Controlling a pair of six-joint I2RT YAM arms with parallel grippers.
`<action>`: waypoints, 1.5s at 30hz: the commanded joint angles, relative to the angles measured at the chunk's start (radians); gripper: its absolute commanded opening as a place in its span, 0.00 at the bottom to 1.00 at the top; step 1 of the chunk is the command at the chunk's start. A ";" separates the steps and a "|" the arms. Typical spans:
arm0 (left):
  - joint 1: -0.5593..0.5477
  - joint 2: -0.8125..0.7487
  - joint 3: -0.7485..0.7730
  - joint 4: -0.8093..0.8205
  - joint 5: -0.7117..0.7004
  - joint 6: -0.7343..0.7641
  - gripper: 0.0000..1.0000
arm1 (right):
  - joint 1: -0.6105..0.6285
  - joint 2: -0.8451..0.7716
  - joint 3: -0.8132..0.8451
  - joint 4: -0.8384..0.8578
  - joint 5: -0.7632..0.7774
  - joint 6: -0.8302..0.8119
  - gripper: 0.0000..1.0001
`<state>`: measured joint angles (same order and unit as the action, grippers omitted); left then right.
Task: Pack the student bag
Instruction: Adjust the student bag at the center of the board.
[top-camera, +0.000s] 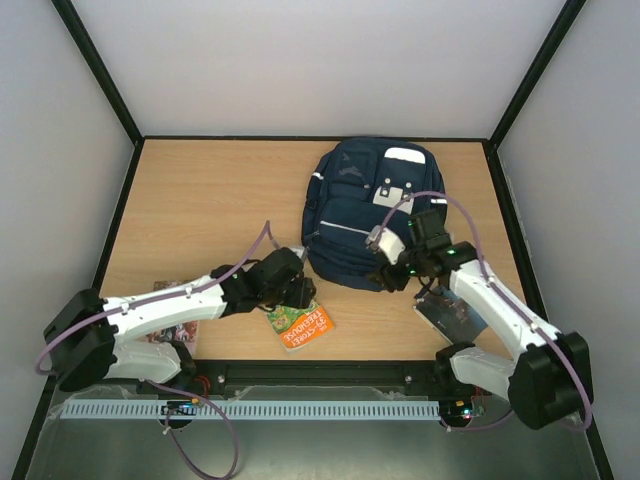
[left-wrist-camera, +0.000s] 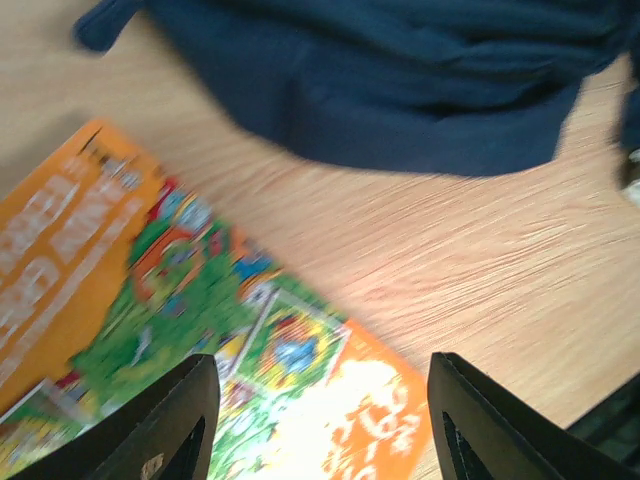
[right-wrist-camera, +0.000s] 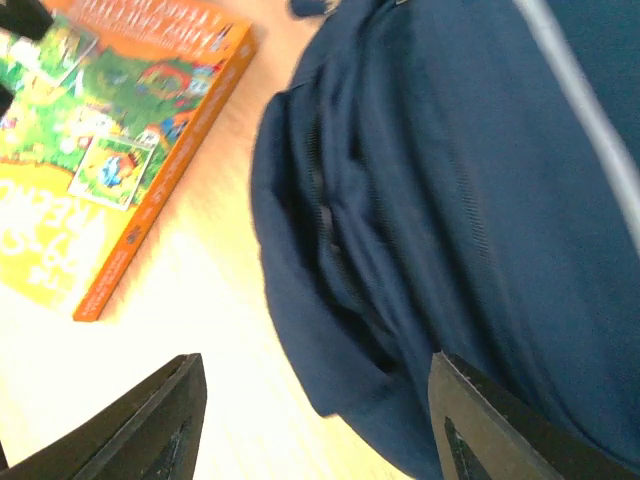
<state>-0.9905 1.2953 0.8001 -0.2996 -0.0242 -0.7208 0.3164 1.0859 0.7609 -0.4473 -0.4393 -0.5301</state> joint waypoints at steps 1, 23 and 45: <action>0.021 -0.091 -0.084 -0.056 -0.061 -0.087 0.60 | 0.137 0.122 0.027 0.037 0.093 -0.032 0.61; 0.131 -0.314 -0.245 -0.099 -0.064 -0.167 0.65 | 0.318 0.170 -0.090 -0.015 0.284 -0.288 0.04; 0.160 -0.312 -0.269 -0.023 -0.049 -0.128 0.75 | 0.430 -0.023 -0.144 -0.277 0.334 -0.456 0.39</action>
<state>-0.8413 0.9863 0.5213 -0.3820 -0.0761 -0.8768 0.7391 1.1107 0.5758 -0.5396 -0.0856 -0.9855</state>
